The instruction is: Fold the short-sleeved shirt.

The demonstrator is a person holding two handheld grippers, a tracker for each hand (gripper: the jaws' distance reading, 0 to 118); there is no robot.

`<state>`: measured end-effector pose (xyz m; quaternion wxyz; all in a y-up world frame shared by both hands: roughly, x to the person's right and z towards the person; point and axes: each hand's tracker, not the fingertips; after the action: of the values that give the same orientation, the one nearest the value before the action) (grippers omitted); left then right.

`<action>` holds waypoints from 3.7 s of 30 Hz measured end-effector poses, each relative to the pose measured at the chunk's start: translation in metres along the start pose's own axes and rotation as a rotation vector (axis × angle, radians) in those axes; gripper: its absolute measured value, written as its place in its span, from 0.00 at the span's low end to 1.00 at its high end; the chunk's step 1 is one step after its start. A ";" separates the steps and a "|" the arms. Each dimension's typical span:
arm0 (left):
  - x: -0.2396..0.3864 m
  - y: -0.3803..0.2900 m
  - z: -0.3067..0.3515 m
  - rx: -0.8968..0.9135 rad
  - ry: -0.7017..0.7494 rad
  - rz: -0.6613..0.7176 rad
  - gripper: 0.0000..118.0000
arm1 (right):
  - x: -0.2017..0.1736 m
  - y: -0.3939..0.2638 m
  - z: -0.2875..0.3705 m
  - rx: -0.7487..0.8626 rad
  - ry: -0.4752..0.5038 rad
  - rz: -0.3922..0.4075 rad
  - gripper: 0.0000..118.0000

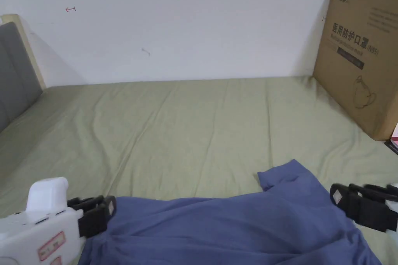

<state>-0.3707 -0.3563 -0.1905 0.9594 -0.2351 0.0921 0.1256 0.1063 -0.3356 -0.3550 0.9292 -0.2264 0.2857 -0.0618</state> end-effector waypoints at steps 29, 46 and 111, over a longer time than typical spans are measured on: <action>-0.109 -0.013 -0.242 -0.508 0.144 -0.118 0.31 | 0.050 0.001 -0.139 -0.243 -0.050 -0.090 0.06; -0.087 0.017 -0.154 -0.309 0.032 0.047 0.03 | 0.175 0.005 -0.356 -0.671 -0.269 -0.200 0.96; 0.053 0.021 0.003 0.299 0.104 -0.105 0.00 | -0.067 0.006 -0.015 0.490 -0.323 0.198 0.00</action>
<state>-0.3262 -0.3269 -0.2090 0.9829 -0.1005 0.1468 0.0481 0.0421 -0.3199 -0.3346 0.9910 0.0266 0.1314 -0.0012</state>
